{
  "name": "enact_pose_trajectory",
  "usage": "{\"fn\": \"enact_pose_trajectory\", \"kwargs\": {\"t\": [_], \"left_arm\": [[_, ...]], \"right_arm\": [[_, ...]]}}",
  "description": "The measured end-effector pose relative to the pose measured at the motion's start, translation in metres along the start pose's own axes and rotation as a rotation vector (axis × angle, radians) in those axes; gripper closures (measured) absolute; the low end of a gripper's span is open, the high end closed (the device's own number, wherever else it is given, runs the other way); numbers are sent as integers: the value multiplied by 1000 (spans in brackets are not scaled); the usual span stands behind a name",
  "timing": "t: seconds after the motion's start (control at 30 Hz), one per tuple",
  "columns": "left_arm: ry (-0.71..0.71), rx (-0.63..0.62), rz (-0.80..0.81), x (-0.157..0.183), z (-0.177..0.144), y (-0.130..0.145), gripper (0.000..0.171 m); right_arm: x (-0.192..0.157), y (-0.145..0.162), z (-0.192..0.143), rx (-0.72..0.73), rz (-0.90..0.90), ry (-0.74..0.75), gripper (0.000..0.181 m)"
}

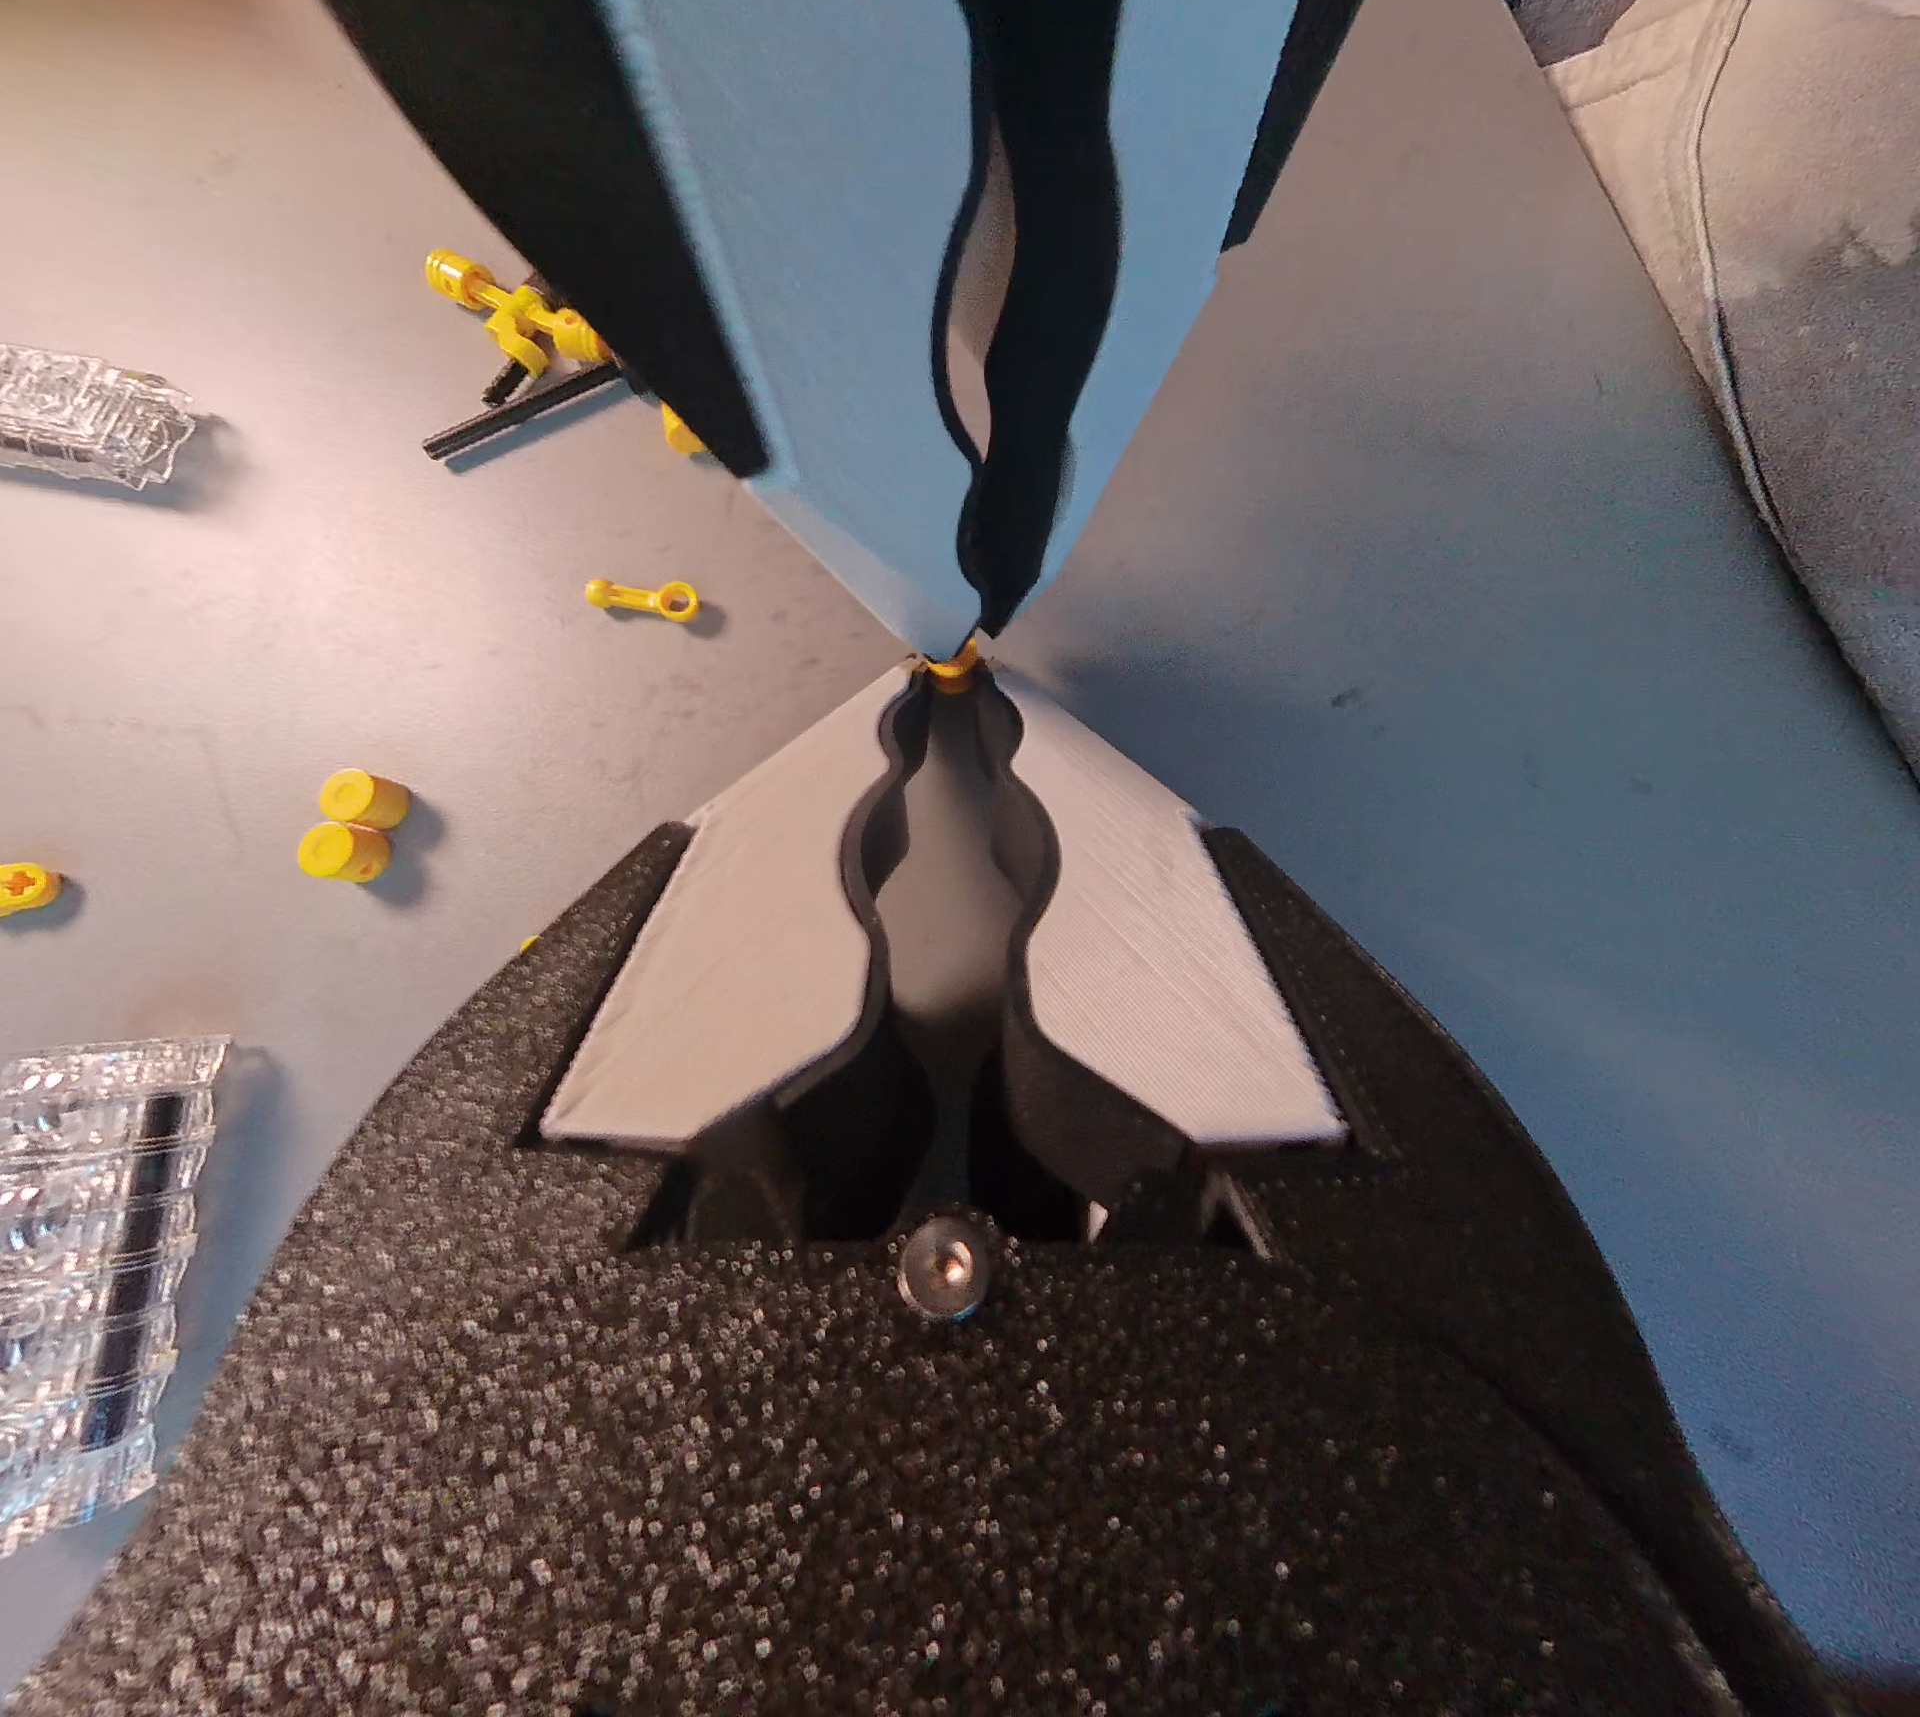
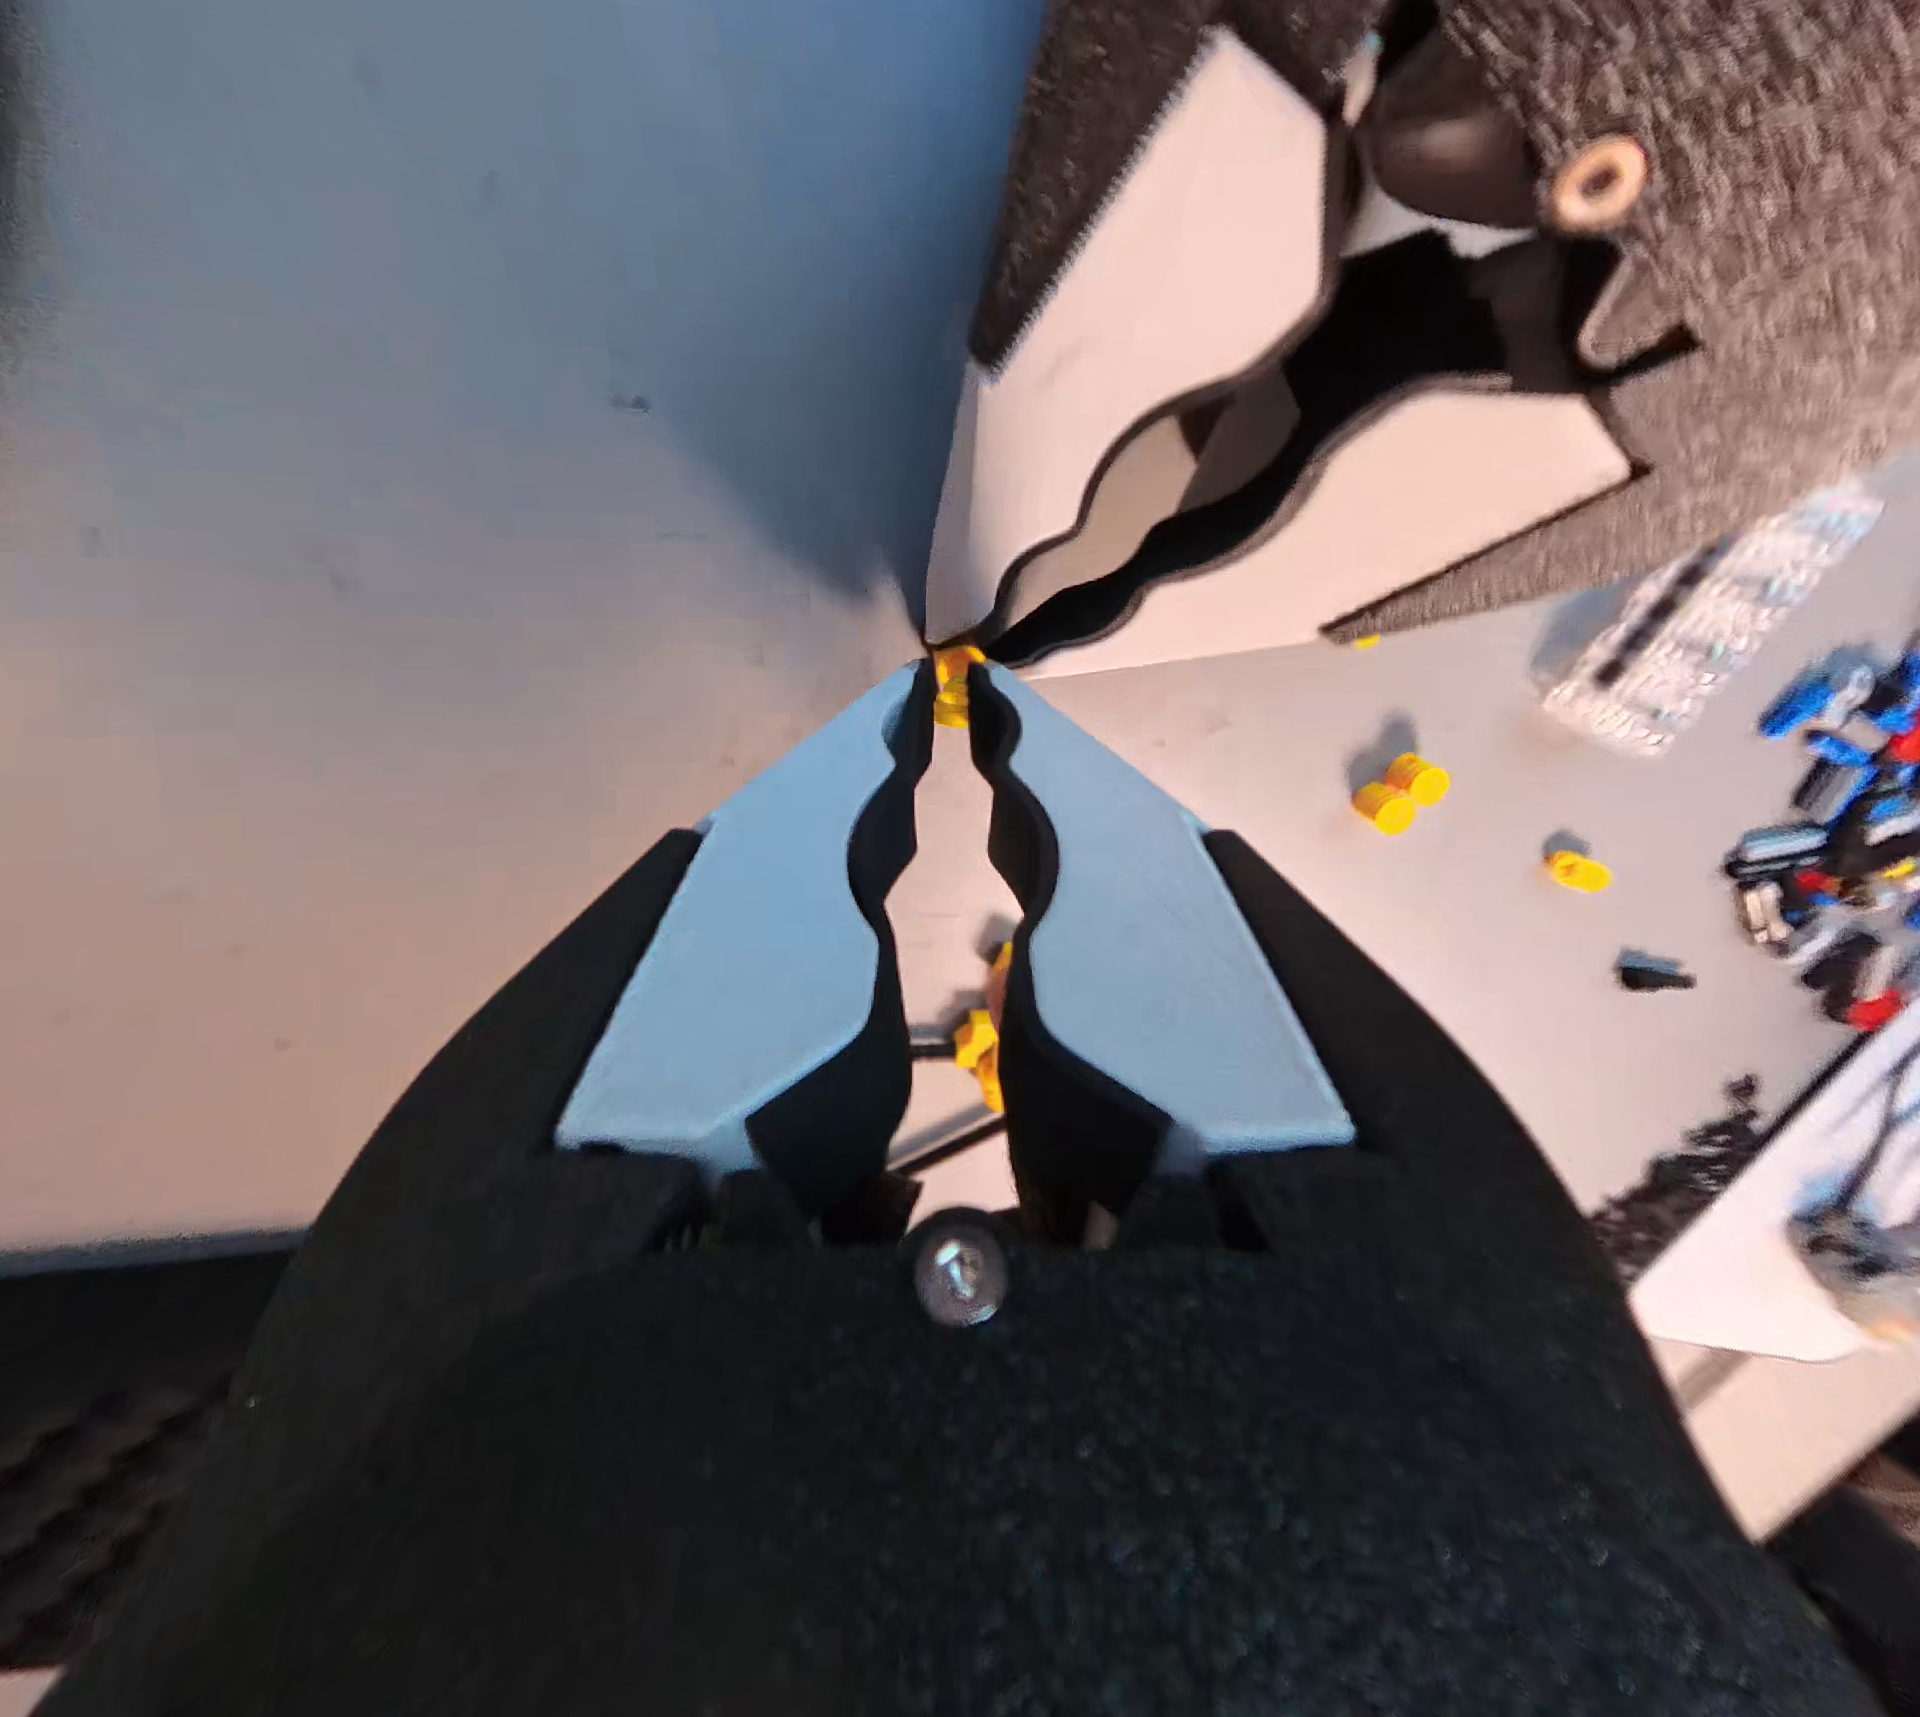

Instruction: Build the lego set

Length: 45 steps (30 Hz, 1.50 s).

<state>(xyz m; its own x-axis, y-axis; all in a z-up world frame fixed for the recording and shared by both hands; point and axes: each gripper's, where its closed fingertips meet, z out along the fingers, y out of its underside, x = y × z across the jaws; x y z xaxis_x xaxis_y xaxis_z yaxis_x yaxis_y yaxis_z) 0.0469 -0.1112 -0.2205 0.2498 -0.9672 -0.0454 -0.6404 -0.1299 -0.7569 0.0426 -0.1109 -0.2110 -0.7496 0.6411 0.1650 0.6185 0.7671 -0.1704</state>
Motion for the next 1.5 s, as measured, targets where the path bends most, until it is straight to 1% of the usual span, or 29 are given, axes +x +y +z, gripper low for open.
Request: {"fn": "enact_pose_trajectory", "kwargs": {"t": [0.07, 0.1, 0.13, 0.17, 0.23, 0.3, 0.47, 0.53, 0.6, 0.7, 0.77, 0.83, 0.9, 0.93, 1.1, 1.27, 1.33, 1.4, 1.47, 1.5], "left_arm": [[2, 0, -3, 0, 0, 0, 164], [3, -1, -5, 0, 0, 0, 163], [6, -3, -4, 1, 2, -1, 163], [10, 0, 3, 2, 2, -2, 164], [42, 2, 27, 9, 0, 0, 164], [19, 1, 18, 7, 0, 0, 163], [4, 1, 1, 3, 0, 0, 163], [6, 11, -3, 3, -3, 0, 162], [9, 52, -30, 2, -10, -5, 156], [19, 129, -90, 0, -18, -16, 155], [18, 151, -106, -1, -20, -19, 155], [18, 175, -116, -2, -21, -24, 157], [31, 219, -145, -1, -25, -30, 163], [34, 235, -163, -2, -26, -33, 165], [78, 310, -240, -3, -35, -43, 165], [74, 355, -312, -9, -39, -47, 166], [54, 381, -308, -12, -43, -50, 166], [11, 412, -256, -14, -48, -55, 167], [-48, 448, -166, -15, -55, -62, 167], [-82, 463, -114, -15, -58, -66, 167]], "right_arm": [[0, 4, 1, 4, 59, -4, 176], [-2, 17, 8, -60, 55, -4, 177], [-3, 16, 9, -34, 72, -8, 177], [-2, 7, 7, 33, 62, 21, 177], [-7, 2, 8, 62, 87, 28, 177], [-4, 7, 8, 48, 136, 22, 177], [-1, 11, 5, 50, 157, 41, 176], [0, 19, 2, 28, 152, 69, 176], [0, 22, -2, 36, 169, 93, 175], [1, 19, -9, 66, 170, 146, 175], [3, 13, -14, 101, 175, 171, 175], [5, 9, -19, 129, 171, 201, 175], [7, 4, -24, 152, 159, 237, 175], [8, 3, -26, 152, 145, 258, 175], [14, 2, -34, 99, 49, 376, 175], [22, 3, -41, 65, 6, 463, 175], [25, 3, -46, 71, 5, 494, 175], [29, 1, -53, 126, 50, 512, 175], [31, -2, -63, 266, 185, 473, 173], [31, -4, -69, 355, 279, 423, 164]]}}
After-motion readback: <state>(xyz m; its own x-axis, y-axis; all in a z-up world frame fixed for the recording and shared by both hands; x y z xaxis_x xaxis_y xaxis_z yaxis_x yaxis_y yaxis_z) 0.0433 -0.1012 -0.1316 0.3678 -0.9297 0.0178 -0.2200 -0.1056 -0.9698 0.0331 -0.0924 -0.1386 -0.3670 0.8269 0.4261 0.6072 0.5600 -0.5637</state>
